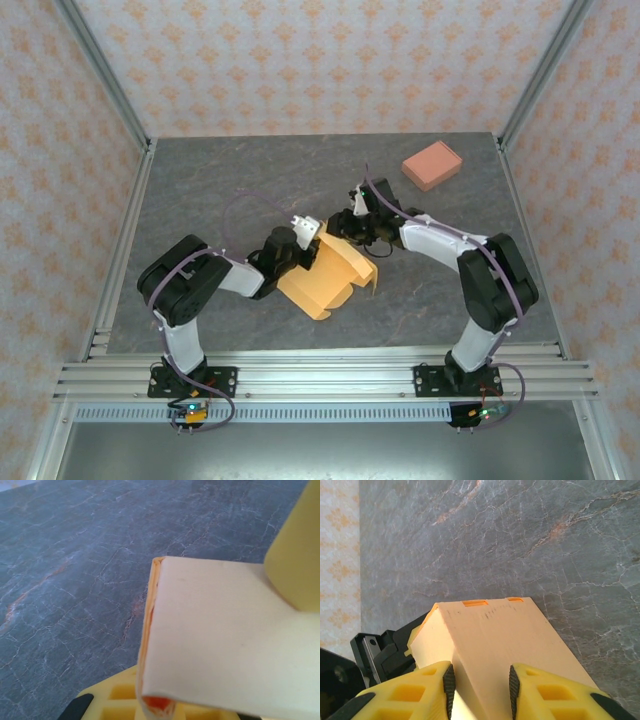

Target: Fold the paper box

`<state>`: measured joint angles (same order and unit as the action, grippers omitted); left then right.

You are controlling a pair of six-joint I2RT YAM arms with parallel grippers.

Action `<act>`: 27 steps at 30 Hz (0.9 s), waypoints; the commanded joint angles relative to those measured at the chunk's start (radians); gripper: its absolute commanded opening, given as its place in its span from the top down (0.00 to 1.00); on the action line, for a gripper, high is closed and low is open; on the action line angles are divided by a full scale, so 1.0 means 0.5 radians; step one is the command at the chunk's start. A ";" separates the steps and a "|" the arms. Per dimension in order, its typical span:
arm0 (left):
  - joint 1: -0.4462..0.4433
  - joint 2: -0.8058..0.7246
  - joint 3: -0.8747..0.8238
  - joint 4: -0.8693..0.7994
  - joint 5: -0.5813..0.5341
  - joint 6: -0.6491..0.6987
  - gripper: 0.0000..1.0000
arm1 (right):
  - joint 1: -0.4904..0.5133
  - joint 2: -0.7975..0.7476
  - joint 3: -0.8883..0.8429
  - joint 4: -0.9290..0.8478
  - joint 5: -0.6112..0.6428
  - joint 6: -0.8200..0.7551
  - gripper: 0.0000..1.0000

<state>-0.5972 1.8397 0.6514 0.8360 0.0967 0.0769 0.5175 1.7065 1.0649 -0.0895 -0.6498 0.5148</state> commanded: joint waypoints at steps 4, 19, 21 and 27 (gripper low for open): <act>-0.036 0.058 -0.037 0.155 -0.298 0.016 1.00 | 0.035 -0.059 -0.135 -0.021 -0.013 0.038 0.56; 0.071 -0.084 -0.256 0.279 -0.144 -0.139 1.00 | -0.146 -1.599 -1.351 0.849 1.007 -0.874 0.34; 0.113 -0.110 -0.273 0.279 -0.080 -0.182 1.00 | -0.151 -1.582 -1.375 0.818 1.033 -0.881 0.37; 0.270 -0.126 -0.291 0.279 0.123 -0.348 1.00 | -0.151 -1.316 -1.383 0.897 0.649 -1.059 0.53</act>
<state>-0.4889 1.8011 0.5152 0.9840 0.0994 -0.0383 0.4419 1.0012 0.3782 0.2935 -0.2523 0.0795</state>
